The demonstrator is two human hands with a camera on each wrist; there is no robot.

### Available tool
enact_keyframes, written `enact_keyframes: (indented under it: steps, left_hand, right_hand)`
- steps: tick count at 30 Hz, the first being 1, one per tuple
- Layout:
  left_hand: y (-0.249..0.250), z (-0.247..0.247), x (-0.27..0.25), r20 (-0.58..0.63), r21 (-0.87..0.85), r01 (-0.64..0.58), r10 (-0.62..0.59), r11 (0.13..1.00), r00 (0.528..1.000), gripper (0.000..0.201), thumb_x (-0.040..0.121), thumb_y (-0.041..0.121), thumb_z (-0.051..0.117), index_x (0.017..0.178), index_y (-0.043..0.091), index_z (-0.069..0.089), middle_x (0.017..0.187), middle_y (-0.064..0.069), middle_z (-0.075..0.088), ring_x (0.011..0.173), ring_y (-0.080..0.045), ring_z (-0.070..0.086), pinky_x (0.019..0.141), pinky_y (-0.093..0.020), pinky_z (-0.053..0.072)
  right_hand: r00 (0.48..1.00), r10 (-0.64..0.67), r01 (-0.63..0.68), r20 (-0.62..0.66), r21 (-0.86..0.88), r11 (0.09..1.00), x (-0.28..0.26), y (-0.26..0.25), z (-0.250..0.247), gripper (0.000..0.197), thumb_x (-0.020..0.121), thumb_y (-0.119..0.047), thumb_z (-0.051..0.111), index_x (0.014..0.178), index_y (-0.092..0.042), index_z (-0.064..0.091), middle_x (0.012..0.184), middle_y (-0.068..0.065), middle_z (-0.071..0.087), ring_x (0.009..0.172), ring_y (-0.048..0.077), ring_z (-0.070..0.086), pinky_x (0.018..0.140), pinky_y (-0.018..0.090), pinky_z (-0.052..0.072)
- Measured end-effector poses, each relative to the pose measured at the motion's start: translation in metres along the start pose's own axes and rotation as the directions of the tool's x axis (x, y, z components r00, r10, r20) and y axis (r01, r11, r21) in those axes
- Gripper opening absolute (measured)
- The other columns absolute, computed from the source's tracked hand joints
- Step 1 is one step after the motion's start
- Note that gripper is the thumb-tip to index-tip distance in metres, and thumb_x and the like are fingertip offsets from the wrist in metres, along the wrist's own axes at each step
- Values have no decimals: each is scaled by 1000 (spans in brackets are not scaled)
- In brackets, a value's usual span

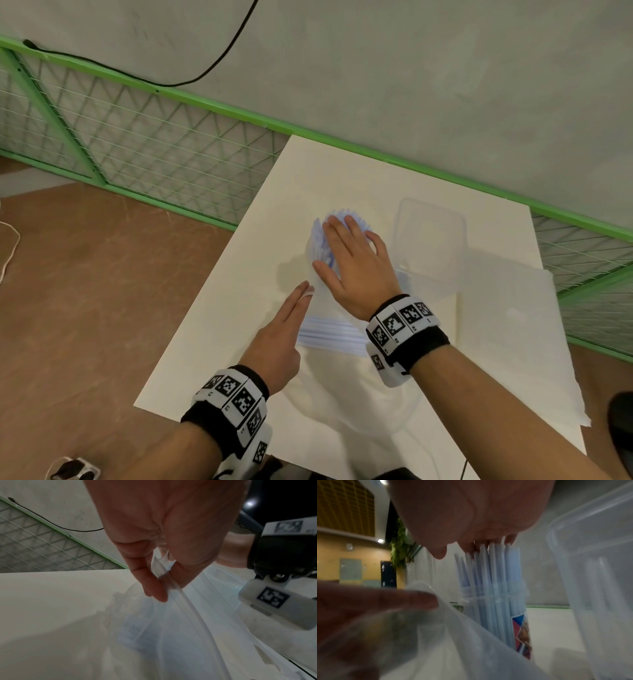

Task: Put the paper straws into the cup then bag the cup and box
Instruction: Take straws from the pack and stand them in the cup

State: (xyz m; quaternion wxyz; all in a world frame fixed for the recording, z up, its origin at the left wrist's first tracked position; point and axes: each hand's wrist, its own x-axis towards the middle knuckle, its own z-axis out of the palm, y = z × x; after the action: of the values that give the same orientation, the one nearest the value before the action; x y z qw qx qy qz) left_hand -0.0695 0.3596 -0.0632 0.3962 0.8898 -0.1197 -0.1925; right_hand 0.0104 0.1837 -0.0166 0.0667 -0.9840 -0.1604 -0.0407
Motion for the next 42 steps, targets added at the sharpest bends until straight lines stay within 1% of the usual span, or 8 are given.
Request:
enact_keyframes:
  steps: [3,6,9,12,19,25,31,42]
  left_hand:
    - [-1,1,0,-2,0,-10,10,1000,1000,105,73,-19,41,155,39,10,152,43,-11,105,-19,62,80,-35,55]
    - [-4,0,-1,-10,2,-8,8,1000,1000,105,72,-18,42,155,39,10,152,43,-11,103,-19,63,76,-34,55]
    - [-5,1,-2,-6,-5,4,-4,1000,1000,106,73,-19,42,154,40,10,151,44,-12,108,-13,60,77,-31,54]
    - [-1,5,-2,23,-36,-8,9,999,1000,107,74,-20,42,155,41,9,151,45,-11,118,-7,54,86,-30,54]
    - [1,9,-6,10,-22,-68,68,997,998,109,70,-21,42,156,38,9,155,40,-9,133,-3,43,96,-33,52]
    - [-2,4,-8,-17,-10,-80,80,997,997,106,71,-19,43,155,37,11,155,40,-9,138,0,36,99,-30,50]
    - [2,1,-9,-10,-14,-36,36,999,999,104,73,-17,44,155,38,12,154,41,-10,128,-6,47,93,-29,52]
    - [0,1,-10,1,-7,-37,37,999,999,107,71,-19,44,155,39,11,154,41,-10,126,-6,48,90,-29,53]
  right_hand:
    - [981,18,11,-194,148,989,-7,-5,-19,50,98,-31,35,145,-15,41,154,0,37,145,19,26,113,37,23]
    - [922,-56,168,-383,268,949,-34,-16,-26,36,78,-6,39,102,-11,66,105,4,66,101,26,60,83,39,46]
    - [990,-126,140,-64,308,941,-68,-34,-11,26,78,-9,38,81,-14,63,79,2,63,70,25,58,59,36,47]
    - [928,-80,12,364,186,983,-87,-38,37,33,85,-3,47,113,-13,62,112,7,62,98,29,58,75,39,50]
    - [925,75,-110,373,75,991,-87,-24,100,54,87,0,52,140,-4,40,148,13,38,135,31,38,111,37,33]
    - [945,35,-59,325,62,996,-93,-29,112,46,35,-10,88,77,-18,69,80,-2,65,67,14,63,65,18,52]
    - [903,57,-70,426,14,997,-88,-30,105,29,84,3,51,111,-6,59,119,12,53,111,32,49,102,41,40]
    - [843,58,-17,535,-80,997,-83,-29,102,21,94,-9,47,108,-5,61,117,13,56,112,32,50,94,35,38]
